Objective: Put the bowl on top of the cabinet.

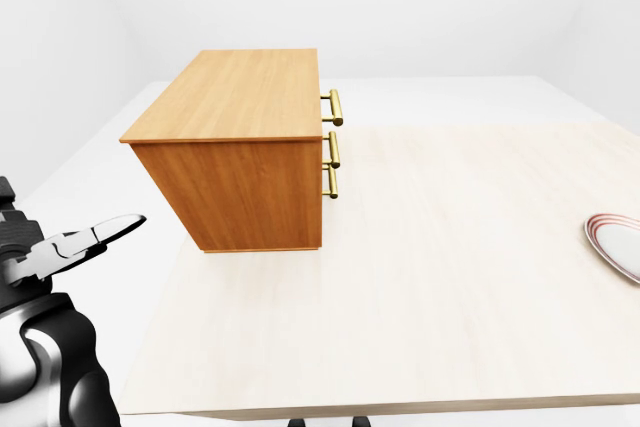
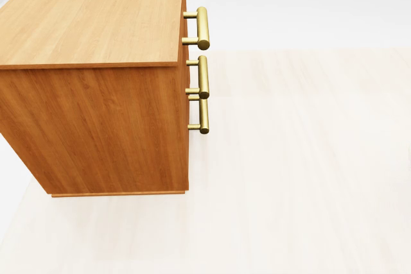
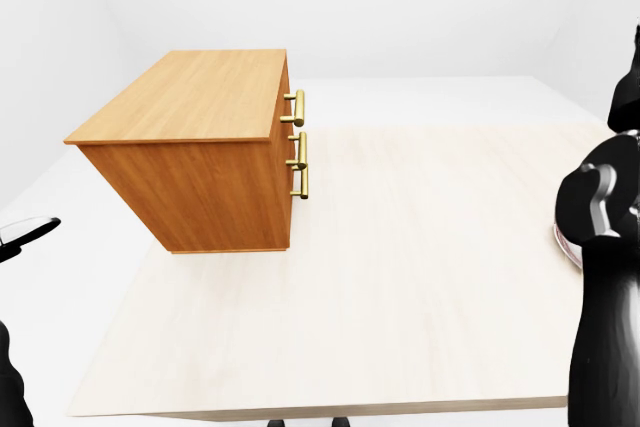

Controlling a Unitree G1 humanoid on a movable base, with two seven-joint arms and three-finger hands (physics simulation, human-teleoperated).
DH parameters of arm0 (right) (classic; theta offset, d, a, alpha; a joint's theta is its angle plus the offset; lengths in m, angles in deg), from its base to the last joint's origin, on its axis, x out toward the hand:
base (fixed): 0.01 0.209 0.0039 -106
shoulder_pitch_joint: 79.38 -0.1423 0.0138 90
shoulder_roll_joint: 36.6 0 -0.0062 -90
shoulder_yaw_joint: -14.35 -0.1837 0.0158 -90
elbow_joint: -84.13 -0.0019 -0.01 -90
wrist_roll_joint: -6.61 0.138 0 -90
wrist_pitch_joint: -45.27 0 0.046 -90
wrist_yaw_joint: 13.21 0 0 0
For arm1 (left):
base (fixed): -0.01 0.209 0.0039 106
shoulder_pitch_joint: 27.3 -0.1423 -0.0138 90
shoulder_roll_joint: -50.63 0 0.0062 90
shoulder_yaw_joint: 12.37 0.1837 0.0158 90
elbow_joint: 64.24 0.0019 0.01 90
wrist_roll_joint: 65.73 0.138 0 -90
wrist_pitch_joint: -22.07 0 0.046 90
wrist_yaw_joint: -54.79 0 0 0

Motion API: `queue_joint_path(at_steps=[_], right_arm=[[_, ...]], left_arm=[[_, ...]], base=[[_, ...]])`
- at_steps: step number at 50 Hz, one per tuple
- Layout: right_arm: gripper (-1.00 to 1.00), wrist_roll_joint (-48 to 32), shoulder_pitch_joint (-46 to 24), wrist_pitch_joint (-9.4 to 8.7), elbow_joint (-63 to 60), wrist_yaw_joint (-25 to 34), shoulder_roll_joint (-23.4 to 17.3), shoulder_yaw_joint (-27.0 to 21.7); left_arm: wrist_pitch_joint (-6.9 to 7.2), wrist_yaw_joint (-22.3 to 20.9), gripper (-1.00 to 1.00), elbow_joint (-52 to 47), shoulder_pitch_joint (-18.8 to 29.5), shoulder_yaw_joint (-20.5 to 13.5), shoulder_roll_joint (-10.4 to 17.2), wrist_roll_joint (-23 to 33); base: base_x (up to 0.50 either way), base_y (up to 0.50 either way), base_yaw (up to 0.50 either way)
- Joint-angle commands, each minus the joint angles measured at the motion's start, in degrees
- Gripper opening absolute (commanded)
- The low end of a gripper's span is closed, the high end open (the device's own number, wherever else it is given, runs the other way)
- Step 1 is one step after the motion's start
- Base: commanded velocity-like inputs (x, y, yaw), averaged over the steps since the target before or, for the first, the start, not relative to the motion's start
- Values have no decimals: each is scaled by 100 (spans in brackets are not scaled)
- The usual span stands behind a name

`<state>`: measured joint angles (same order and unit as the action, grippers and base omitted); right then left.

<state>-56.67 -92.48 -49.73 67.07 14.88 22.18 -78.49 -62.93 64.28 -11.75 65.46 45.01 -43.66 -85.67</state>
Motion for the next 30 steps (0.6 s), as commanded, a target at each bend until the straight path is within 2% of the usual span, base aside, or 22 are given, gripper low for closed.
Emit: queue_joint_path(at_steps=[1, 7, 10, 11, 13, 14, 16, 19, 25, 30], right_arm=[[-100, -522, -1499, 0, 178, 8, 1177, -30], [-100, -286, -1554, 4, 207, -212, 1908, -18], [-100, -87, -1390, 123, 160, -392, 2403, -18], [-100, 82, -1344, 26, 154, -362, 2573, -100], [-100, 181, -1263, 0, 136, -454, 2862, -24], [-100, 371, -1253, 0, 120, -480, 3147, -96], [-100, 487, -1258, 0, 109, -547, 3364, -13], [-100, 622, -1243, 0, 64, -549, 3867, 135], [-100, 768, -1173, 0, 1, -583, 4292, 352], [-100, 788, -1040, 0, -23, -593, 4372, 431]], left_arm=[[0, 3, 100, -41, 1, 12, -3, -7], [0, 5, 100, -77, -1, -23, -1, -37], [0, 11, 100, -82, 6, -20, 5, -38], [0, 7, 100, -95, -6, -11, -5, -37], [0, 8, 100, -114, -9, 15, -17, -25], [0, 18, 100, -114, 10, 69, -14, 11], [0, 19, 100, -127, 21, 95, -17, 25], [0, -11, 100, -115, 3, 29, -21, -26], [0, -9, 100, -153, -8, -10, -30, -83], [0, 5, 100, -151, -8, 21, -29, -61]], base=[[0, 0, 0], [0, 0, 0], [0, 0, 0], [0, 0, 0], [0, 0, 0], [0, 0, 0], [0, 0, 0], [0, 0, 0], [0, 0, 0], [0, 0, 0]])
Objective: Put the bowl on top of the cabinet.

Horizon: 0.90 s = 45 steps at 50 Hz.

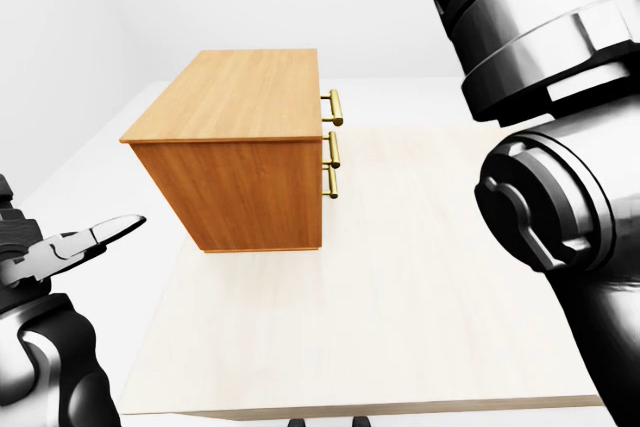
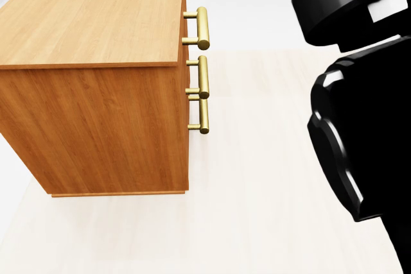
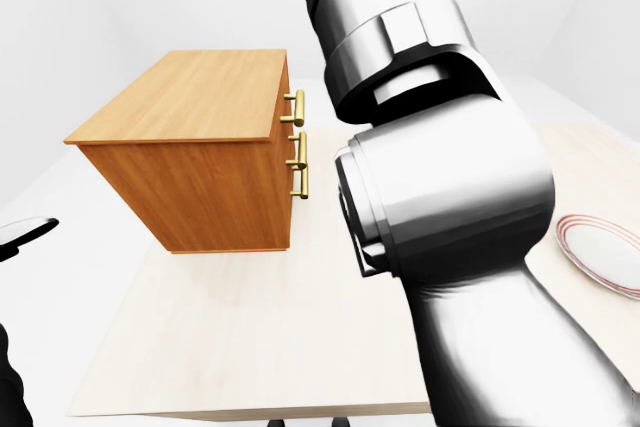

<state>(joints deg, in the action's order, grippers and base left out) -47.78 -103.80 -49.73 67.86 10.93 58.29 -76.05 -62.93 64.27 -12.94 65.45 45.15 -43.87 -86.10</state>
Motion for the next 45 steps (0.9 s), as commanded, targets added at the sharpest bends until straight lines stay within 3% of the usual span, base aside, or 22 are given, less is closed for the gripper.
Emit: queue_joint_path(at_steps=[1, 30, 45], right_arm=[[-100, -118, 120, 0, -105, -203, 759, 215], [-100, -114, 834, 0, -166, -218, 957, 315], [-100, -111, 1125, 0, -215, 140, 1055, 374]], left_arm=[[0, 8, 100, -35, -6, 13, -6, -10], [0, 4, 100, -28, 3, 7, -2, -19], [0, 13, 100, -37, 3, 33, -6, -5]], base=[[0, 0, 0], [0, 0, 0], [0, 0, 0]])
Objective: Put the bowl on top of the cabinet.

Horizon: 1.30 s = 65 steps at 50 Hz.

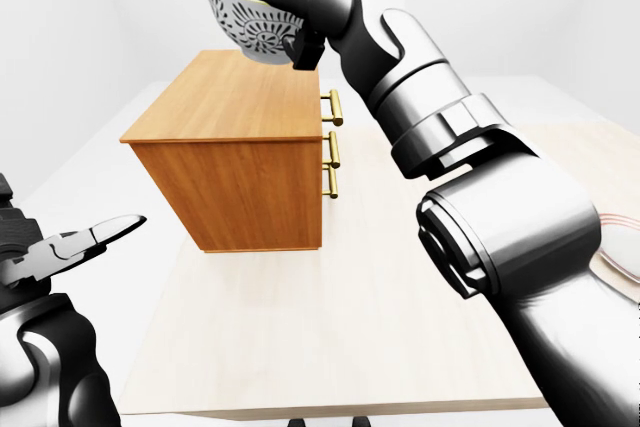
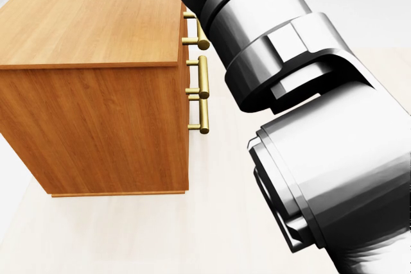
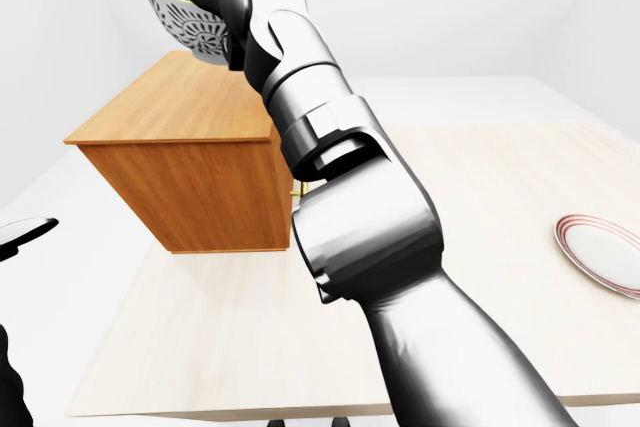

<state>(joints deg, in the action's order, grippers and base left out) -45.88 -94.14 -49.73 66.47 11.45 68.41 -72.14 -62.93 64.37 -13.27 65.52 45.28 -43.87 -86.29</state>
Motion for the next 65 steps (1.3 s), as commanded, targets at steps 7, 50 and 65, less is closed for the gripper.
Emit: queue_joint_path(at_steps=[7, 50, 65], right_arm=[[-100, -313, 241, 0, -102, 212, 68, -2], [-100, -521, 387, 0, -189, 841, 62, 62], [-100, -590, 433, 0, -242, 994, 126, 87]], left_arm=[[0, 2, 100, -7, -4, 16, -10, 12], [0, -10, 100, -44, -3, 69, -35, 69], [0, -28, 100, 32, 12, 92, -36, 93]], base=[[0, 0, 0], [0, 0, 0], [0, 0, 0]])
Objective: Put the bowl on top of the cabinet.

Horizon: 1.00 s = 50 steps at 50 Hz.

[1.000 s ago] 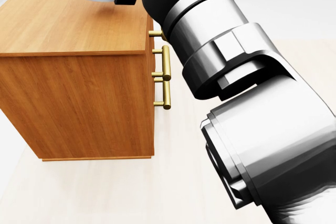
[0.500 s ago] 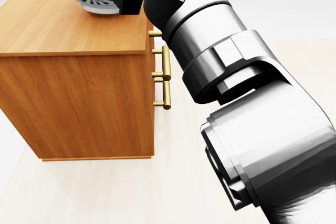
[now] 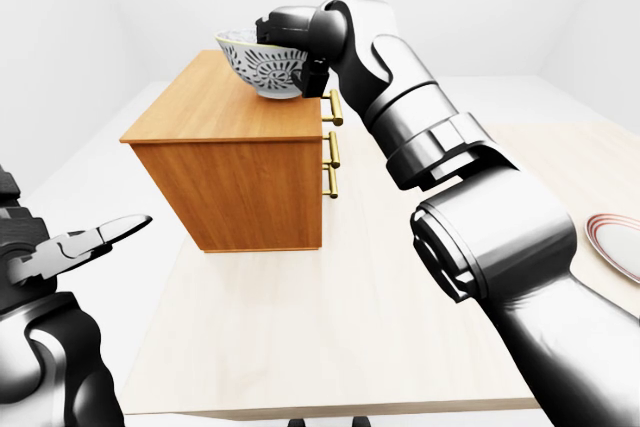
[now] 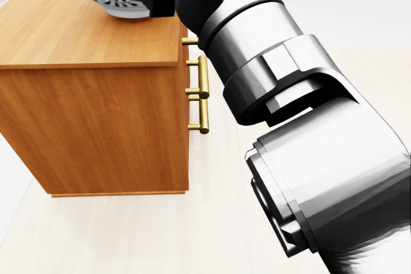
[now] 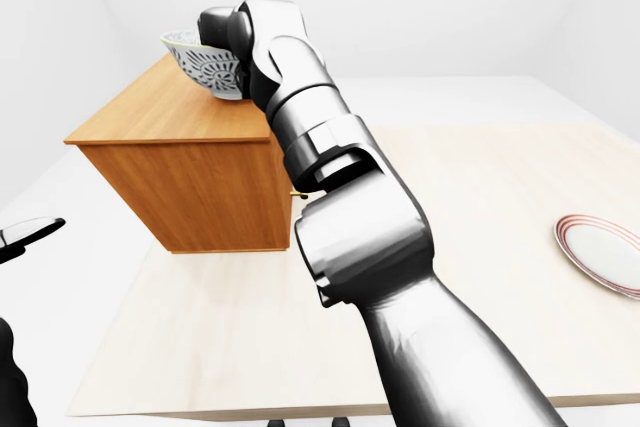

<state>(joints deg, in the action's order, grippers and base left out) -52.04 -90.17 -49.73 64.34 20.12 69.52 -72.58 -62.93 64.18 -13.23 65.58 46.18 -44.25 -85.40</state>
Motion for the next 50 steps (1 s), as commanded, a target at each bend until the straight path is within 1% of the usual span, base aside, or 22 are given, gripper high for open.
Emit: queue_joint_path(at_steps=[1, 10, 25, 27, 29, 30, 34, 35, 36, 41, 45, 48, 50], right_arm=[[-100, 16, 47, 0, -31, 131, 20, 139], [-100, -55, 98, 0, -86, 297, 53, 183], [-100, -156, 114, 0, -78, 280, 49, 169], [-83, -165, 120, 0, -72, 269, 49, 170], [-76, -182, 112, 0, -77, 270, 45, 175], [-64, -178, 101, 0, -79, 278, 48, 167], [-46, -190, 100, 0, -90, 284, 51, 166], [-19, -200, 101, 0, -80, 289, 48, 171], [-5, -198, 99, 0, -81, 289, 50, 165], [-2, -215, 151, 0, -82, 259, 54, 171], [4, -218, 138, 0, -73, 260, 49, 165], [26, -227, 135, 0, -69, 256, 38, 168], [32, -226, 156, 0, -80, 232, 50, 163]], left_arm=[[0, -9, 100, 30, 5, 1, 3, 3], [0, -8, 100, 40, 3, -3, 6, -6], [0, -7, 100, 42, -2, 9, 1, 3], [0, -6, 100, 51, 0, 12, 0, 8], [0, -7, 100, 45, 0, 15, -1, 7], [0, -8, 100, 51, 0, 16, -1, 11], [0, -6, 100, 45, -2, 14, -2, 9], [0, -5, 100, 44, 0, 14, -1, 7], [0, -4, 100, 46, 0, 15, 0, 9], [0, -1, 100, 35, 3, 8, 2, 1], [0, -1, 100, 29, 0, 19, -1, 10], [0, 0, 100, 27, 1, 9, 0, 3], [0, -2, 100, 35, 0, 23, -4, 13]], base=[[0, 0, 0], [0, 0, 0], [0, 0, 0], [0, 0, 0], [0, 0, 0], [0, 0, 0], [0, 0, 0], [0, 0, 0], [0, 0, 0], [0, 0, 0], [0, 0, 0], [0, 0, 0], [0, 0, 0]])
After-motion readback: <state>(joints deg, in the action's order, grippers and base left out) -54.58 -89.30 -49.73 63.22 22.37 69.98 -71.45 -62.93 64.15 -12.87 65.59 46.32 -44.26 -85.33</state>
